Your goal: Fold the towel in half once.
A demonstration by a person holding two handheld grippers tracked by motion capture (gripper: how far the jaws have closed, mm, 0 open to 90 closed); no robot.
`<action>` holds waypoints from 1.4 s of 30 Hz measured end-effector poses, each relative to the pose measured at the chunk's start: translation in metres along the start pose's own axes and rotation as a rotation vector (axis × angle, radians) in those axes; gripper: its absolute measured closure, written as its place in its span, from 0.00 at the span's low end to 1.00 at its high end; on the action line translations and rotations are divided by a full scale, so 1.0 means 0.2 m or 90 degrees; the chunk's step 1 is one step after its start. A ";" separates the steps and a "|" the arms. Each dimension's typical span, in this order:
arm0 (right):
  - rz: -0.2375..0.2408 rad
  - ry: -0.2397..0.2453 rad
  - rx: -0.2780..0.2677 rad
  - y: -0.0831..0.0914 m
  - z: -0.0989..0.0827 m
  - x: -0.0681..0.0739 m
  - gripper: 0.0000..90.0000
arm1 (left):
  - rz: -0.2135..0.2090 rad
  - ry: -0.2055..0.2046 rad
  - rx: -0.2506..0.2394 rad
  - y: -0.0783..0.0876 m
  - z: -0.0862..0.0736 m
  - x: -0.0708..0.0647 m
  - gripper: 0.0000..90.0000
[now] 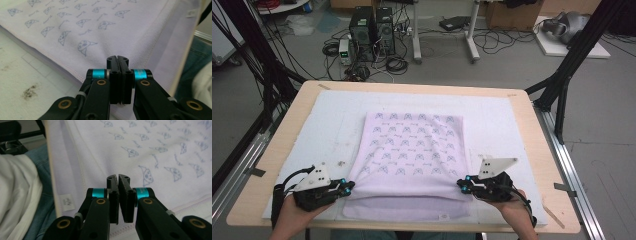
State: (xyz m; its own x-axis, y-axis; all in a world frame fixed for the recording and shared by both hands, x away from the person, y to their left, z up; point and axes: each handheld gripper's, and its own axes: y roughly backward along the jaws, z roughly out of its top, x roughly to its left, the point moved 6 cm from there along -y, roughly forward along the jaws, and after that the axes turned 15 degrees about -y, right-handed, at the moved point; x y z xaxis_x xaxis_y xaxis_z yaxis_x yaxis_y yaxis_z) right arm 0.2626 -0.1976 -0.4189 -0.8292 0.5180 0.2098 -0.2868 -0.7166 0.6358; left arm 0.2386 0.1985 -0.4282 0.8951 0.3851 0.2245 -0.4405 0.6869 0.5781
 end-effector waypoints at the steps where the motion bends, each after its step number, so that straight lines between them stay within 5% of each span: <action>1: 0.005 0.001 -0.005 0.02 0.00 0.02 0.96 | -0.007 -0.001 -0.003 0.02 -0.01 -0.02 0.98; 4: 0.045 -0.001 -0.001 0.03 -0.03 0.05 0.85 | -0.023 0.001 0.010 0.02 -0.05 -0.06 0.87; 8: 0.049 -0.030 0.010 -0.03 -0.05 -0.01 0.77 | -0.017 0.018 0.008 -0.03 -0.08 -0.03 0.72; 19: -0.001 -0.052 0.002 -0.14 0.00 -0.16 0.58 | 0.020 0.025 -0.008 -0.19 -0.08 0.10 0.56; 24: -0.021 -0.077 -0.008 -0.15 0.02 -0.23 0.49 | 0.035 0.059 -0.023 -0.22 -0.06 0.20 0.50; 31: -0.049 -0.102 -0.023 -0.17 0.09 -0.35 0.38 | 0.060 0.075 -0.028 -0.25 0.01 0.32 0.39; 36: -0.073 -0.119 -0.032 -0.20 0.17 -0.43 0.30 | 0.075 0.082 -0.028 -0.28 0.06 0.42 0.36; 42: -0.080 -0.130 -0.047 -0.20 0.25 -0.51 0.29 | 0.076 0.078 -0.026 -0.32 0.10 0.46 0.37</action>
State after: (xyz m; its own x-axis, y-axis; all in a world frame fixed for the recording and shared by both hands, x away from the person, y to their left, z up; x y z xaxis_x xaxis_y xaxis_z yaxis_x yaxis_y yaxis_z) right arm 0.3826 -0.1969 -0.4284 -0.6731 0.6832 0.2831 -0.4218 -0.6691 0.6119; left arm 0.3500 0.1769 -0.4291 0.8224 0.5357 0.1913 -0.5479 0.6556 0.5196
